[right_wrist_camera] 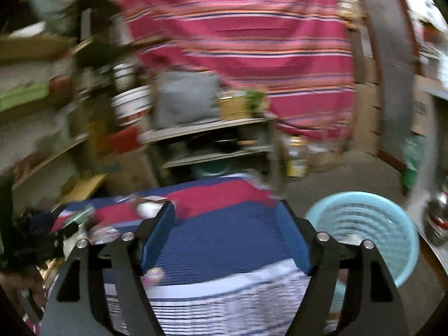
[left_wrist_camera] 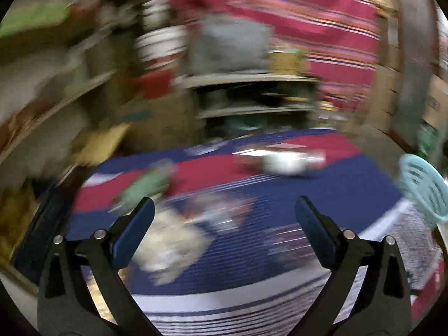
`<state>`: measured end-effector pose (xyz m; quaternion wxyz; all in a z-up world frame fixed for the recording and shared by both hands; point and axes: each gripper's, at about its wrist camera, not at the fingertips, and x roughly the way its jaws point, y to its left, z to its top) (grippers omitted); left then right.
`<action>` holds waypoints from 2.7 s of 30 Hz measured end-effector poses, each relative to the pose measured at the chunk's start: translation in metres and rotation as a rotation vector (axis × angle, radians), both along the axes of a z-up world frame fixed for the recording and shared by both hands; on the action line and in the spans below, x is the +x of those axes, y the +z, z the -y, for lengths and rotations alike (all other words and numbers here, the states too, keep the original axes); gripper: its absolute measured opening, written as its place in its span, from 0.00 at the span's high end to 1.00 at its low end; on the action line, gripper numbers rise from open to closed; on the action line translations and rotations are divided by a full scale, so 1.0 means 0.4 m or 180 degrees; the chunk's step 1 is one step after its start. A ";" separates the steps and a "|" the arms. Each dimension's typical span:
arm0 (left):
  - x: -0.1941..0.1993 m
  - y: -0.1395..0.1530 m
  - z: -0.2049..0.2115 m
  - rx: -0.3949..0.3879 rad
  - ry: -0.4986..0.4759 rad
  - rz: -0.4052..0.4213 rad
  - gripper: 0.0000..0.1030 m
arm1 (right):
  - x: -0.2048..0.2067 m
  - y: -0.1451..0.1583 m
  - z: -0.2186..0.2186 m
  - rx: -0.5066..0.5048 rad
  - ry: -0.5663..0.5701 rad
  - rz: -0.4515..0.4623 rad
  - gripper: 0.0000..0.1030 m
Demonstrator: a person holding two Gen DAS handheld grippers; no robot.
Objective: Collect trash
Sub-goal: 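Grasp the clear plastic bag with the right tool while the left tool grasps the paper packet, then carry the plastic bag and paper packet to the basket and release them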
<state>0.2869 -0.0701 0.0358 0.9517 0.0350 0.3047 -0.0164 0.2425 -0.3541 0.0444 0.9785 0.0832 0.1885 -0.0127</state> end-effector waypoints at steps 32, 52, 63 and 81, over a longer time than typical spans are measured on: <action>0.111 -0.076 -0.307 -0.0725 -0.0070 -0.0404 0.99 | 0.451 -0.283 -0.586 -0.0104 0.1109 -0.1272 0.94; -0.023 0.176 0.688 -0.1124 -0.2015 0.0147 0.99 | -0.185 -0.082 0.527 0.0259 -0.1636 -0.0357 0.93; 0.041 -0.026 1.042 -0.0825 -0.2395 -0.0138 0.99 | -0.151 -0.125 0.643 0.0358 -0.1637 -0.0383 0.91; 0.050 -0.029 1.017 -0.0786 -0.2367 -0.0149 0.99 | -0.140 -0.112 0.585 0.0290 -0.1483 -0.0404 0.91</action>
